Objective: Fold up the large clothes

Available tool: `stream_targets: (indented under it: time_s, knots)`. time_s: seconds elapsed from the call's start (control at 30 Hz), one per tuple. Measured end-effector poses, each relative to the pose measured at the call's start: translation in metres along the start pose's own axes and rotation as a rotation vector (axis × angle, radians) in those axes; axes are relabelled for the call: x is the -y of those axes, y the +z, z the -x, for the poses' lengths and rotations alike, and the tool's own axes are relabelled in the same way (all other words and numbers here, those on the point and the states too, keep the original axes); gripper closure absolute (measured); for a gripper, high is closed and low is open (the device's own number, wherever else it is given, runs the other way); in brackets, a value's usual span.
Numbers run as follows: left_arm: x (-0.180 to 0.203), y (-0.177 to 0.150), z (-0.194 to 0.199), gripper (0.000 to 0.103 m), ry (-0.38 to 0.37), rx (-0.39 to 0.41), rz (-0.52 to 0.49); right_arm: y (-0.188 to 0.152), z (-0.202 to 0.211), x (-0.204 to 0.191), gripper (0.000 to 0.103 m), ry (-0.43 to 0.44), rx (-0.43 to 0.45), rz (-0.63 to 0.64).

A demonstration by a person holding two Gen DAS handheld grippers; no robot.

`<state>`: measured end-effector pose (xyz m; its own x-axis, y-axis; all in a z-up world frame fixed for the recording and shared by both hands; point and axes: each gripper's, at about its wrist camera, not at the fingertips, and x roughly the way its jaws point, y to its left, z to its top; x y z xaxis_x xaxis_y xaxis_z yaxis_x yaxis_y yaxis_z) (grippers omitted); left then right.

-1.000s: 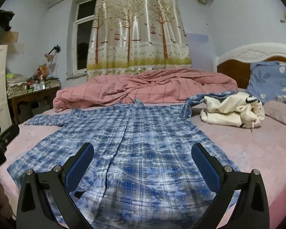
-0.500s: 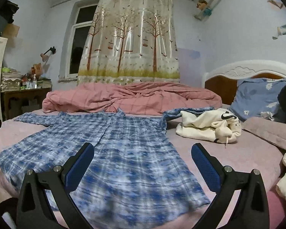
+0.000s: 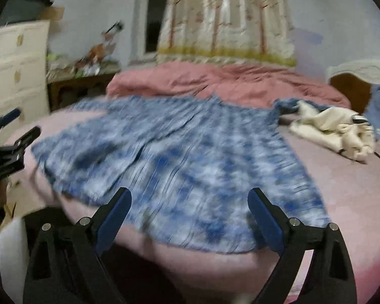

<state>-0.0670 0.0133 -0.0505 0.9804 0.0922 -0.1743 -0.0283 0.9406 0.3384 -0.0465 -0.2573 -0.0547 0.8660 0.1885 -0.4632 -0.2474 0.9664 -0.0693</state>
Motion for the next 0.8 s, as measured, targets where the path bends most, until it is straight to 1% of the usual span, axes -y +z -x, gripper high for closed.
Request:
stream_targets:
  time_s: [0.07, 0.1, 0.13, 0.2, 0.27, 0.3, 0.37, 0.43, 0.47, 0.57, 0.67, 0.73, 0.8]
  knots:
    - [0.002, -0.013, -0.004, 0.012, -0.043, -0.036, -0.012, -0.008, -0.003, -0.009, 0.008, -0.014, -0.022, 0.07]
    - [0.004, -0.02, -0.006, 0.014, -0.055, -0.052, -0.023, -0.012, -0.004, -0.012, 0.008, -0.035, -0.039, 0.115]
    - [0.008, -0.026, -0.009, 0.014, -0.055, -0.07, -0.042, -0.015, -0.006, -0.014, 0.008, -0.056, -0.051, 0.14]
    - [0.019, -0.036, -0.014, 0.014, -0.015, -0.089, -0.099, -0.017, -0.011, -0.014, 0.008, -0.098, -0.068, 0.144]
    - [0.029, -0.042, -0.016, 0.014, -0.016, -0.095, -0.146, -0.019, -0.013, -0.011, 0.008, -0.127, -0.071, 0.126]
    - [0.031, -0.043, -0.016, 0.014, -0.017, -0.092, -0.16, -0.02, -0.014, -0.01, 0.008, -0.13, -0.073, 0.124]
    - [0.034, -0.045, -0.015, 0.018, -0.022, -0.09, -0.163, -0.023, -0.016, -0.011, 0.008, -0.137, -0.077, 0.131]
    - [0.03, -0.047, -0.014, 0.031, -0.082, -0.115, -0.148, -0.023, -0.016, -0.012, 0.008, -0.133, -0.081, 0.15]
    - [0.028, -0.048, -0.012, 0.032, -0.111, -0.129, -0.136, -0.024, -0.015, -0.013, 0.008, -0.131, -0.084, 0.166]
    - [0.02, -0.055, -0.009, 0.032, -0.132, -0.156, -0.109, -0.029, -0.012, -0.016, 0.008, -0.142, -0.086, 0.229]
    - [0.016, -0.056, -0.015, 0.032, -0.163, -0.187, -0.094, -0.032, -0.014, -0.009, 0.008, -0.127, -0.103, 0.216]
    - [0.016, -0.058, -0.016, 0.035, -0.187, -0.203, -0.14, -0.032, -0.014, -0.005, 0.008, -0.119, -0.111, 0.199]
    - [0.014, -0.061, -0.016, 0.034, -0.17, -0.217, -0.195, -0.032, -0.013, -0.004, 0.008, -0.14, -0.107, 0.211]
